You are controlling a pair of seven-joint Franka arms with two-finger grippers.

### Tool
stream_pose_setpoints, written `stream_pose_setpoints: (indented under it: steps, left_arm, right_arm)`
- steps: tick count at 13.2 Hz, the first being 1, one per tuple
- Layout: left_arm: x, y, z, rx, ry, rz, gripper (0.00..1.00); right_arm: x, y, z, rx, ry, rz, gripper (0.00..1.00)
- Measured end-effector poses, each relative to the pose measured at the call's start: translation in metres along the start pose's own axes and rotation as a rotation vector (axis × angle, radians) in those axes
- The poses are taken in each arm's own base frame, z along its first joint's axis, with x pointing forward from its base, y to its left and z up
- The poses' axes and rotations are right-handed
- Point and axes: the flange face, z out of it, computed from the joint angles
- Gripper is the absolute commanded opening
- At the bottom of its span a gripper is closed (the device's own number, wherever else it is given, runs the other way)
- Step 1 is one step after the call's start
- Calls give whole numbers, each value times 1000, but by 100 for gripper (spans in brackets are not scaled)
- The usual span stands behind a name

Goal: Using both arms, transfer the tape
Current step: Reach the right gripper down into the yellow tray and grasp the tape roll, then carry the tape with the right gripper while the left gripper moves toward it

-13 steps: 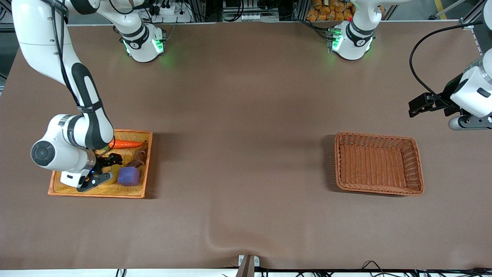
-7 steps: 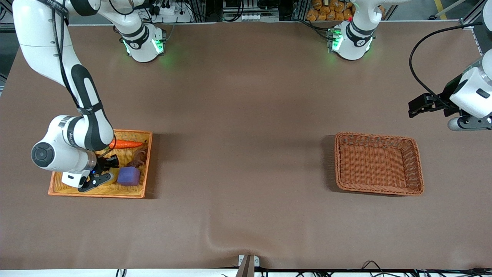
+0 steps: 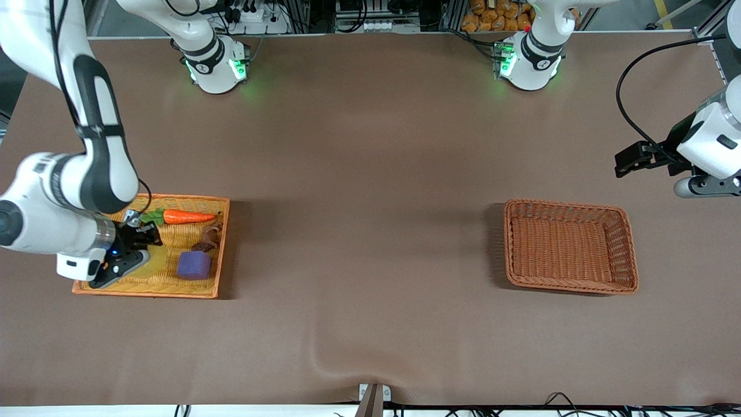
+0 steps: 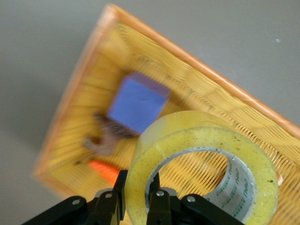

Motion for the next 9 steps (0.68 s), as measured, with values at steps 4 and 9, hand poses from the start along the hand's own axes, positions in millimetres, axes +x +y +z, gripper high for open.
stream_pose_setpoints:
  steps: [4,9]
  left_arm:
    - [1,-2,1,1,-2,16,100]
    - [4,-3,7,1,-11,33,100]
  right_arm:
    - [73,-134,-58,-22,58,132,0]
    - [149,-370,-9,-17,131,418,0]
